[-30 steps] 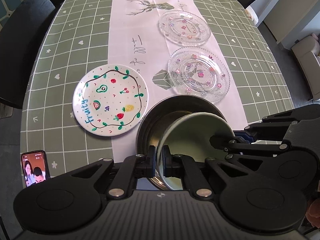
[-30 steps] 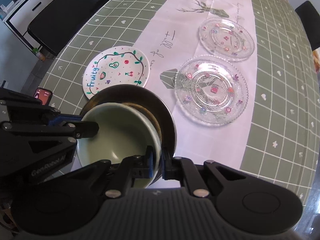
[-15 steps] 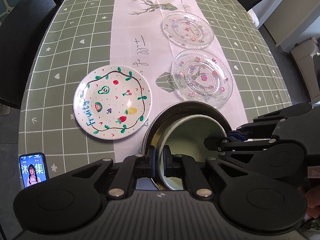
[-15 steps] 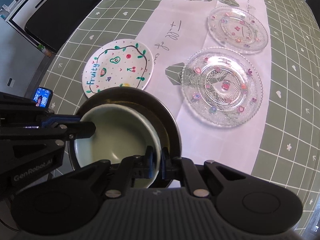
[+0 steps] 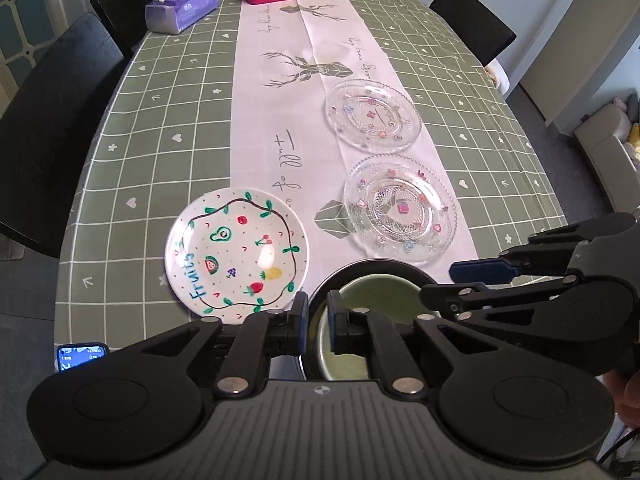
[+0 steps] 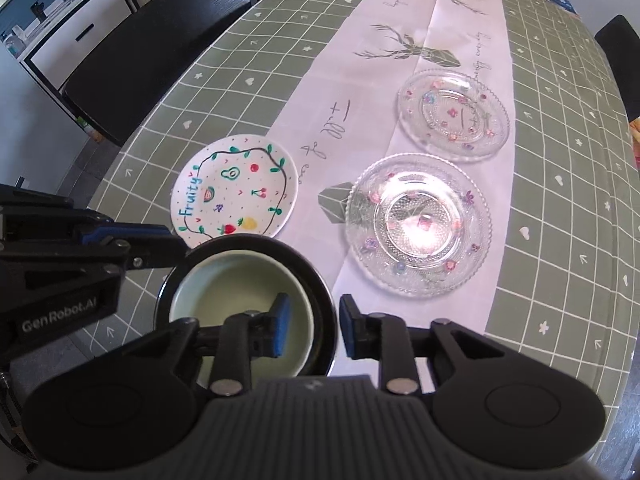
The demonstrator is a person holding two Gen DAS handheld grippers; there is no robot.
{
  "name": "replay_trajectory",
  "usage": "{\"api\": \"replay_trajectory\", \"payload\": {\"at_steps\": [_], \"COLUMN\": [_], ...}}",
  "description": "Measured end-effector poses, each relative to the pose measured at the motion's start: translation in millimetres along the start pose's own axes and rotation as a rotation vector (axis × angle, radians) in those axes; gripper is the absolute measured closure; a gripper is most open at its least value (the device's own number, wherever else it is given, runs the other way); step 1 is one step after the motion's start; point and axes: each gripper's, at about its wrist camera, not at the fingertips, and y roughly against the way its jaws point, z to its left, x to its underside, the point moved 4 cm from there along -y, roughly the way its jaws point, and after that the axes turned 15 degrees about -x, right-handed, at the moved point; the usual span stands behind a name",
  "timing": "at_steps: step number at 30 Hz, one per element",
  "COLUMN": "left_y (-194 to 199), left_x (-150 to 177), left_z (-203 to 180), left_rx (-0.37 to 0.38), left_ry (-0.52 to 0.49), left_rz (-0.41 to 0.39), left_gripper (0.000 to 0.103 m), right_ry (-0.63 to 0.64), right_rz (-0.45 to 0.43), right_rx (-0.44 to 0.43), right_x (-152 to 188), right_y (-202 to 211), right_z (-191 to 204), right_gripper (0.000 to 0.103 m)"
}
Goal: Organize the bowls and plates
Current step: 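Lift both grippers away from the bowl stack, then move both grippers toward the rim of a clear flower-bead glass plate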
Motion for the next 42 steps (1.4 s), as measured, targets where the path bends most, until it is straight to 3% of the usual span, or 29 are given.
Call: {"api": "replay_trajectory", "payload": {"at_steps": [6,9,11,12,19,27,32,42], "left_y": [-11,-17,-21,-22,-23,-11,6,4], "left_x": [9,13,15,16,17,11,0,-29], "left_z": [2,1,0,0,4,16,28,26], "left_rx": [0.029,0.031,0.022,0.014,0.034,0.06,0.072,0.085], "left_ry": [0.01,-0.002,-0.009,-0.01,0.007,0.057,0.083,0.07], "left_rz": [0.007,0.018,0.021,0.021,0.021,-0.017,-0.082,-0.172], "left_gripper": [0.08,0.08,0.082,0.085,0.085,0.085,0.078,0.074], "right_ry": [-0.04,-0.055,-0.058,-0.06,-0.048,-0.037,-0.026,-0.087], "right_rz": [0.005,0.006,0.002,0.001,-0.002,-0.036,-0.096,-0.176], "right_rx": [-0.015,-0.028,-0.036,-0.039,-0.033,-0.055,-0.068,-0.061], "right_x": [8,10,10,10,10,10,1,-15], "right_y": [-7,-9,-9,-10,-10,1,15,25], "right_z": [-10,-12,-12,-12,-10,-6,-5,-35], "right_gripper": [0.076,0.079,0.086,0.086,0.086,0.082,0.07,0.063]}}
